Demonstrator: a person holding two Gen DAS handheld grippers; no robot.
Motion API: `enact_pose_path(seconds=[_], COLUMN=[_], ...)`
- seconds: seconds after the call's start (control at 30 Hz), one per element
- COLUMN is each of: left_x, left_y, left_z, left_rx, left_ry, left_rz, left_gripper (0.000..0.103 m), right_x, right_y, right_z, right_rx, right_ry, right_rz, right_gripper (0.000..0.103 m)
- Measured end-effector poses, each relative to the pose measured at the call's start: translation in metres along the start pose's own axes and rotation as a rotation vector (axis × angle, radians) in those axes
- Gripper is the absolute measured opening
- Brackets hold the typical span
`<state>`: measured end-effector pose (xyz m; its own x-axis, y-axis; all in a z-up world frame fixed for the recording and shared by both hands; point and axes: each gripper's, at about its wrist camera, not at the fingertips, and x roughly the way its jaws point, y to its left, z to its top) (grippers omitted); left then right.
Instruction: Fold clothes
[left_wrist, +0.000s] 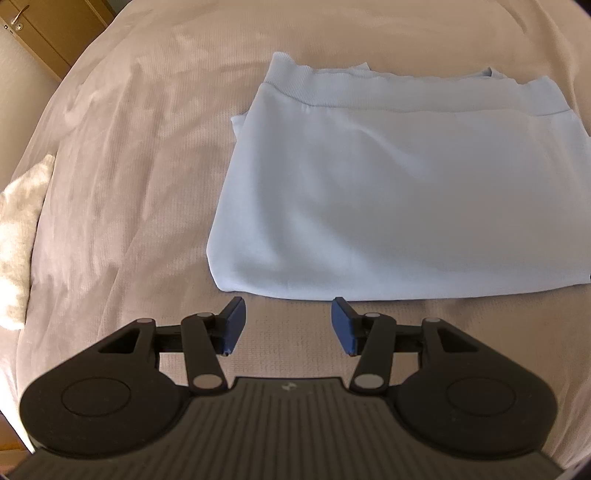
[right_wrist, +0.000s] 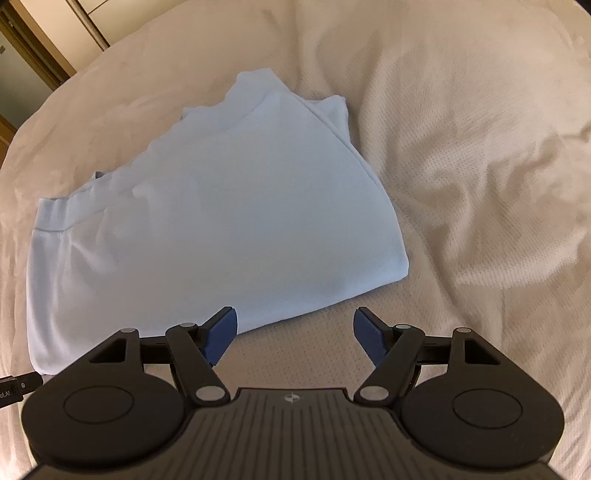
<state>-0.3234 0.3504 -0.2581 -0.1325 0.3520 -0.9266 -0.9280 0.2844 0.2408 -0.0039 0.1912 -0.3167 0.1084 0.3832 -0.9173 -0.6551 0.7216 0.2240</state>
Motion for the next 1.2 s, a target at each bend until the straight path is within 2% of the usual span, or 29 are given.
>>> enact_pose_path(seconds=[0.4,0.47,0.67,0.8,0.87,1.07,1.1,1.13,1.2], left_x=[0.016,0.02,0.03,0.038,0.043,0.066,0.074,0.084,0.099], left_y=[0.016,0.021,0.036,0.044,0.049,0.065,0.068,0.069,0.071], left_z=[0.022,0.025,0.033,0.039,0.041,0.047,0.048,0.049,0.052], left_rx=[0.045,0.056,0.092,0.084,0.066,0.002,-0.007,-0.013,-0.007], left_ry=[-0.028,-0.037,-0.063,-0.083,-0.091,-0.104,-0.099,-0.085,-0.057], left_rz=[-0.041,-0.055,-0.133,-0.216,-0.258,-0.373,-0.385,-0.386,-0.371], left_gripper=[0.048,0.048,0.048,0.046,0.044,0.039,0.032,0.026,0.004], right_x=[0.009,0.01,0.016,0.028,0.038,0.062,0.063,0.062,0.051], right_y=[0.005,-0.006,-0.085,-0.121,-0.128,-0.125,-0.124,-0.122,-0.104], right_z=[0.004,0.001,-0.025,-0.044,-0.048,-0.052,-0.052,-0.05,-0.039], right_rx=[0.037,0.104,0.548,0.78,0.848,0.918,0.922,0.928,0.827], right_ry=[-0.012,-0.024,-0.097,-0.189,-0.194,-0.208,-0.213,-0.208,-0.214], right_rz=[-0.015,0.022,0.209,0.37,0.396,0.425,0.418,0.394,0.287], right_gripper=[0.072,0.073,0.071,0.059,0.05,0.032,0.029,0.019,0.013])
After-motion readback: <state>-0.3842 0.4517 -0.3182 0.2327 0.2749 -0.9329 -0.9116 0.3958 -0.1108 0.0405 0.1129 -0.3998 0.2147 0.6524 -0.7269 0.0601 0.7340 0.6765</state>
